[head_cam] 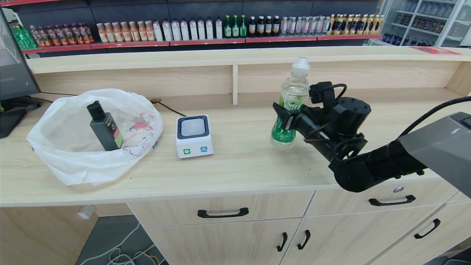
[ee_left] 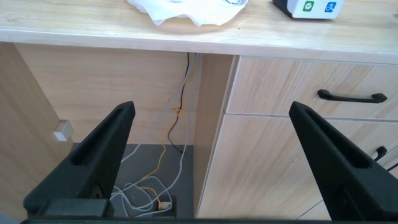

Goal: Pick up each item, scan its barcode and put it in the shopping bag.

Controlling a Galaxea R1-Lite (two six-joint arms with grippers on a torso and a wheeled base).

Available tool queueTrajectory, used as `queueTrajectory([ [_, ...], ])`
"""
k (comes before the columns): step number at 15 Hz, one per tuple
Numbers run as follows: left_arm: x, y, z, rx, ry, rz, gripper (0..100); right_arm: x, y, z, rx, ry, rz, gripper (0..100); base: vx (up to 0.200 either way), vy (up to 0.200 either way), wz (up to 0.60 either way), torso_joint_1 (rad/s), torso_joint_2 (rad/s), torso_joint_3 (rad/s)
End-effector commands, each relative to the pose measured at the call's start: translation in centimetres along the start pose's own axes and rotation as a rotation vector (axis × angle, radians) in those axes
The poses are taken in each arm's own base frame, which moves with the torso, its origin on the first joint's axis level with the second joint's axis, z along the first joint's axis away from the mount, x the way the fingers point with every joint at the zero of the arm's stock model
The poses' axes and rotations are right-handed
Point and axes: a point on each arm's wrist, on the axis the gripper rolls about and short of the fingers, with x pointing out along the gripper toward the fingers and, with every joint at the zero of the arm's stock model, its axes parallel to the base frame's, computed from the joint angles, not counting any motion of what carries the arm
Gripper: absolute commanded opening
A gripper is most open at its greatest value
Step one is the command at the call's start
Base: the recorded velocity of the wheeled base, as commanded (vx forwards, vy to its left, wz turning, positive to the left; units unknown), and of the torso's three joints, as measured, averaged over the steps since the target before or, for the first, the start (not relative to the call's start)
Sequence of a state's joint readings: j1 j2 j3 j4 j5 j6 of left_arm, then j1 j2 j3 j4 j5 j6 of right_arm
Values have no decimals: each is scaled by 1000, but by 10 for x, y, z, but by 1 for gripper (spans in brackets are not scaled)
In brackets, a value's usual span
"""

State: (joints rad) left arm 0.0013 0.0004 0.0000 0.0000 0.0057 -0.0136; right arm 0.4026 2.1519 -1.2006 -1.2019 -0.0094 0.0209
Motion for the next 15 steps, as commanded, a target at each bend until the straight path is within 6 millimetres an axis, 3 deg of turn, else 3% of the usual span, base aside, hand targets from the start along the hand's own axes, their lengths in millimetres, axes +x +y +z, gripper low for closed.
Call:
queueTrajectory([
  [1, 0, 0, 0, 0, 0, 1, 100, -1, 0, 5, 1, -10, 0, 0, 0, 0, 0, 0, 0, 0],
  [4, 0, 0, 0, 0, 0, 1, 100, -2, 0, 6, -1, -12, 1, 0, 0, 0, 0, 0, 0, 0],
  [11, 0, 0, 0, 0, 0, 1, 100, -20, 17, 33, -7, -46, 38, 0, 0, 0, 0, 0, 0, 0],
  [15, 0, 0, 0, 0, 0, 1, 100, -33, 17, 48, -45, -56, 39, 0, 0, 0, 0, 0, 0, 0],
])
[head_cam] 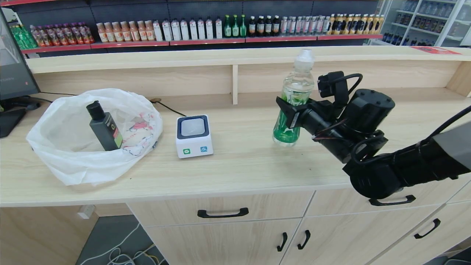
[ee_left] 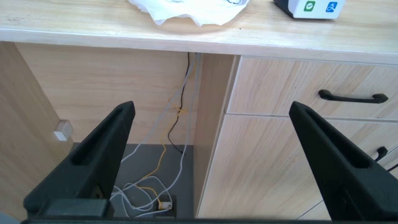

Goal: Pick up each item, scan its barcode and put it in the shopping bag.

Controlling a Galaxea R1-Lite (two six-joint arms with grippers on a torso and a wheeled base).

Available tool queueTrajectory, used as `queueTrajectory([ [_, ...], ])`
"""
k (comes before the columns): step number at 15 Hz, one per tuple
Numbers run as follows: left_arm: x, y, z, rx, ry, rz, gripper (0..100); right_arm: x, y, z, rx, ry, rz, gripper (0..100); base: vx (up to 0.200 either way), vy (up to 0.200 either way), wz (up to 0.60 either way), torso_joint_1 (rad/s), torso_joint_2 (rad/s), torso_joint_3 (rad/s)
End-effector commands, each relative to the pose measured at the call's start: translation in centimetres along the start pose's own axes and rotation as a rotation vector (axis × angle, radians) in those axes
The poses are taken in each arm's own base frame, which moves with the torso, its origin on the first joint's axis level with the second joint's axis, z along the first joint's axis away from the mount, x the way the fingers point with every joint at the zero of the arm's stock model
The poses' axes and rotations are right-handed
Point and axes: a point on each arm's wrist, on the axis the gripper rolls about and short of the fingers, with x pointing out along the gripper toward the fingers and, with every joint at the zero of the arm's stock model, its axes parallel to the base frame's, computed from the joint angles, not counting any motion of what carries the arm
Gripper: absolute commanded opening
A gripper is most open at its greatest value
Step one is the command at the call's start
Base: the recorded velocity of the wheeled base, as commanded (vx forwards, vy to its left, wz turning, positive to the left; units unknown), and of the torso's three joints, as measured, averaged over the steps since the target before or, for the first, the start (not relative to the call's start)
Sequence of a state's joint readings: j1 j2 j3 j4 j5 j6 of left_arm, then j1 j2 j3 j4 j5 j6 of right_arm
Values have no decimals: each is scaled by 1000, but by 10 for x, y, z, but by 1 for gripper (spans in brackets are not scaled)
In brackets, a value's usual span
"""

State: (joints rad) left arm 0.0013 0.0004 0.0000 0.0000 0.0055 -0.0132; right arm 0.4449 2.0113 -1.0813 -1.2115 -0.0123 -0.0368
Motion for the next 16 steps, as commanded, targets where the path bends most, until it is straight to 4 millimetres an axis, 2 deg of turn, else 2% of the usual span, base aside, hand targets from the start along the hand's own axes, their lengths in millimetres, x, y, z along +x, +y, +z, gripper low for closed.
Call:
queueTrajectory([
  [1, 0, 0, 0, -1, 0, 1, 100, -10, 2, 25, -17, -49, 7, 0, 0, 0, 0, 0, 0, 0],
  [2, 0, 0, 0, -1, 0, 1, 100, -18, 7, 38, -31, -71, 18, 0, 0, 0, 0, 0, 0, 0],
  [8, 0, 0, 0, -1, 0, 1, 100, -75, 36, 75, -72, -92, 33, 0, 0, 0, 0, 0, 0, 0],
  [9, 0, 0, 0, -1, 0, 1, 100, -79, 39, 77, -67, -92, 42, 0, 0, 0, 0, 0, 0, 0],
  [11, 0, 0, 0, -1, 0, 1, 100, -109, 43, 78, -83, -61, 77, 0, 0, 0, 0, 0, 0, 0],
  [13, 0, 0, 0, -1, 0, 1, 100, -140, 39, 68, -71, -7, 91, 0, 0, 0, 0, 0, 0, 0],
  [16, 0, 0, 0, -1, 0, 1, 100, -168, 34, 60, 20, -41, 86, 0, 0, 0, 0, 0, 0, 0],
])
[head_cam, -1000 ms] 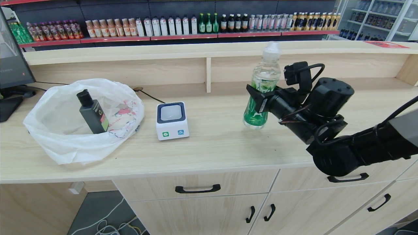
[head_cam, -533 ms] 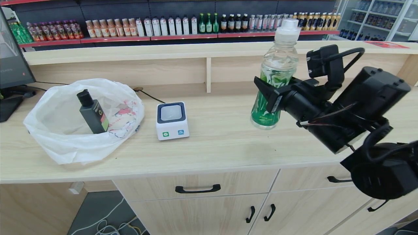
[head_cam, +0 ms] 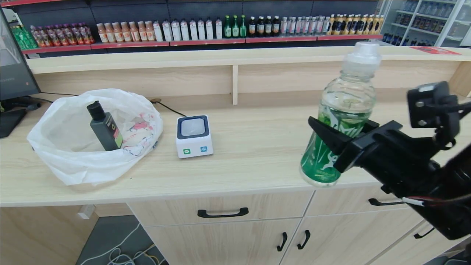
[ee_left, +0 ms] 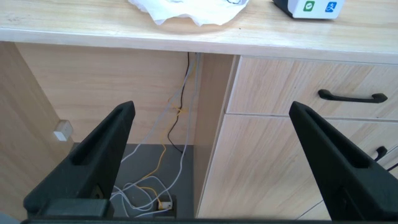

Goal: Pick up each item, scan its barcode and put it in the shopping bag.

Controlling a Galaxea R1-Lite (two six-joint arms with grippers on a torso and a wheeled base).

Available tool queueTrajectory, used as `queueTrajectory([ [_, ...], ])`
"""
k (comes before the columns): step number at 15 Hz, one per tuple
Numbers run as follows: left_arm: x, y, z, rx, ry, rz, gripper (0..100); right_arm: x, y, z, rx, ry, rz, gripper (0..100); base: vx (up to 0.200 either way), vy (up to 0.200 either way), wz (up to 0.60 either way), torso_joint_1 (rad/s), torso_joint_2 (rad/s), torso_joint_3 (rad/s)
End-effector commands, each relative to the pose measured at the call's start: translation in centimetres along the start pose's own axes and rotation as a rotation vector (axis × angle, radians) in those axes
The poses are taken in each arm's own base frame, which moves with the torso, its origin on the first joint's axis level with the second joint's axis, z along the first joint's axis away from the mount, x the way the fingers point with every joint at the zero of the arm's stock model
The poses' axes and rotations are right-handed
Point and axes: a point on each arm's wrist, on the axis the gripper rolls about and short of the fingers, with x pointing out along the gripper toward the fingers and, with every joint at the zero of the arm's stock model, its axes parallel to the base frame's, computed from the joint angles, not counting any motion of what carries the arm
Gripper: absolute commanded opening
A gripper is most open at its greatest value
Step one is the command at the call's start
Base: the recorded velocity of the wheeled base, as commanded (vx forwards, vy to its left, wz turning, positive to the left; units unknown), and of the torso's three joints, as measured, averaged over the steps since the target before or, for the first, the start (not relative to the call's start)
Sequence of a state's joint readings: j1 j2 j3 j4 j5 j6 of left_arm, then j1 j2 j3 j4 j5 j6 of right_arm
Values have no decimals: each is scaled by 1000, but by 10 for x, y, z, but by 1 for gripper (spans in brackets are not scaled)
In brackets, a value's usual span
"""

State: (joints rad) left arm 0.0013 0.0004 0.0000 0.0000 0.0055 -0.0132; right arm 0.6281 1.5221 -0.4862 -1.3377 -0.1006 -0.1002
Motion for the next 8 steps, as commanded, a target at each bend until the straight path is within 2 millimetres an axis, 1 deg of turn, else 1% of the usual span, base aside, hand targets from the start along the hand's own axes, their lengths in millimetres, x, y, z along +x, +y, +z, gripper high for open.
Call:
queueTrajectory([
  [1, 0, 0, 0, -1, 0, 1, 100, -22, -3, 4, 52, -57, -4, 0, 0, 0, 0, 0, 0, 0],
  [3, 0, 0, 0, -1, 0, 1, 100, -30, -2, 3, 90, -83, 1, 0, 0, 0, 0, 0, 0, 0],
  [5, 0, 0, 0, -1, 0, 1, 100, -38, 5, 8, 133, -114, 42, 0, 0, 0, 0, 0, 0, 0],
  [7, 0, 0, 0, -1, 0, 1, 100, -44, 8, 13, 143, -126, 56, 0, 0, 0, 0, 0, 0, 0],
  [8, 0, 0, 0, -1, 0, 1, 100, -48, 8, 7, 144, -100, 59, 0, 0, 0, 0, 0, 0, 0],
])
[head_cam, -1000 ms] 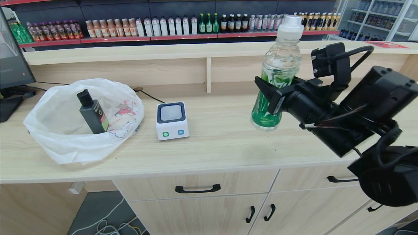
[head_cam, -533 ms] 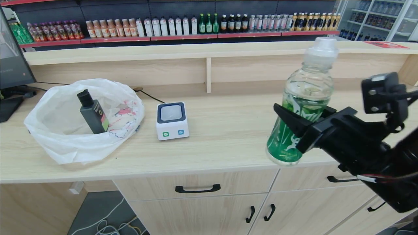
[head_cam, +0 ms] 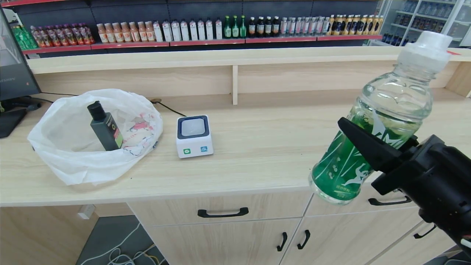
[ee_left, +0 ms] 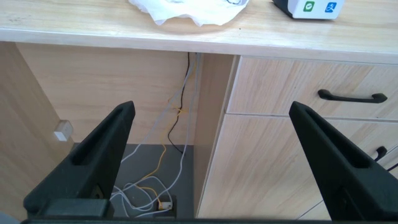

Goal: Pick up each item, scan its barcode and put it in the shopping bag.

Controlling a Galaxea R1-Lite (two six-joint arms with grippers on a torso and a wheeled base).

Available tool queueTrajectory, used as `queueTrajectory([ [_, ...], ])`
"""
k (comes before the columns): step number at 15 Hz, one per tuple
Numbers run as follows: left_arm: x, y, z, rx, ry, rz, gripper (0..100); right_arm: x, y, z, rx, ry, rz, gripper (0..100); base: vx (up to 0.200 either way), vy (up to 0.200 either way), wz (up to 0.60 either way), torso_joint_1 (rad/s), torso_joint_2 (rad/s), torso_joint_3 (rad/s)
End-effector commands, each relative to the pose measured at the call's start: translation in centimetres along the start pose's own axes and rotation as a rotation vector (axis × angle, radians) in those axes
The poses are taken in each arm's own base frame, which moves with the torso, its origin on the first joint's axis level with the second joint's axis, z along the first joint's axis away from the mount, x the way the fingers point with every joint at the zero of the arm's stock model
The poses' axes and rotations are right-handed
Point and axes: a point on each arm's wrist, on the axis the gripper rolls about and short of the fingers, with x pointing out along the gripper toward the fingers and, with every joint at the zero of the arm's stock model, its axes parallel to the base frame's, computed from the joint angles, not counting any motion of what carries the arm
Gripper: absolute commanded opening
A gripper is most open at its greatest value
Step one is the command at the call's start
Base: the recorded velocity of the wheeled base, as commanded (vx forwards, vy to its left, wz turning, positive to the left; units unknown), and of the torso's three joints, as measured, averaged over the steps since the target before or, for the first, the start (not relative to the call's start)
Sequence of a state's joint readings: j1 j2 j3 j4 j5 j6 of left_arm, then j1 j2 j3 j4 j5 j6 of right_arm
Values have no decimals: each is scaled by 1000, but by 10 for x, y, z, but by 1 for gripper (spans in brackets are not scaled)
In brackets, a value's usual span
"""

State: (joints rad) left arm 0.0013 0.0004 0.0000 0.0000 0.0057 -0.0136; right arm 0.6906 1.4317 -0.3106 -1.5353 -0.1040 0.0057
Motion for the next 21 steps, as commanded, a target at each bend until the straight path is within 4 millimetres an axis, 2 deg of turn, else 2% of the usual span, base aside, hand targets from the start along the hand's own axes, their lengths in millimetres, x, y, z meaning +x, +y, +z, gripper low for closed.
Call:
queueTrajectory([
  [1, 0, 0, 0, 0, 0, 1, 100, -6, 1, -3, 7, 19, 9, 0, 0, 0, 0, 0, 0, 0],
  [8, 0, 0, 0, 0, 0, 1, 100, -7, 2, -3, -124, 23, 31, 0, 0, 0, 0, 0, 0, 0],
  [12, 0, 0, 0, 0, 0, 1, 100, -7, 5, -6, -531, 19, 57, 0, 0, 0, 0, 0, 0, 0],
  [14, 0, 0, 0, 0, 0, 1, 100, -6, 21, 0, -712, -33, 104, 0, 0, 0, 0, 0, 0, 0],
  [16, 0, 0, 0, 0, 0, 1, 100, -7, 35, 0, -812, -54, 150, 0, 0, 0, 0, 0, 0, 0],
  [17, 0, 0, 0, 0, 0, 1, 100, -8, 53, 4, -880, -94, 181, 0, 0, 0, 0, 0, 0, 0],
  [18, 0, 0, 0, 0, 0, 1, 100, -10, 63, 4, -899, -101, 207, 0, 0, 0, 0, 0, 0, 0],
  [19, 0, 0, 0, 0, 0, 1, 100, -13, 83, 3, -937, -118, 247, 0, 0, 0, 0, 0, 0, 0],
  [21, 0, 0, 0, 0, 0, 1, 100, -17, 104, 2, -1001, -133, 286, 0, 0, 0, 0, 0, 0, 0],
])
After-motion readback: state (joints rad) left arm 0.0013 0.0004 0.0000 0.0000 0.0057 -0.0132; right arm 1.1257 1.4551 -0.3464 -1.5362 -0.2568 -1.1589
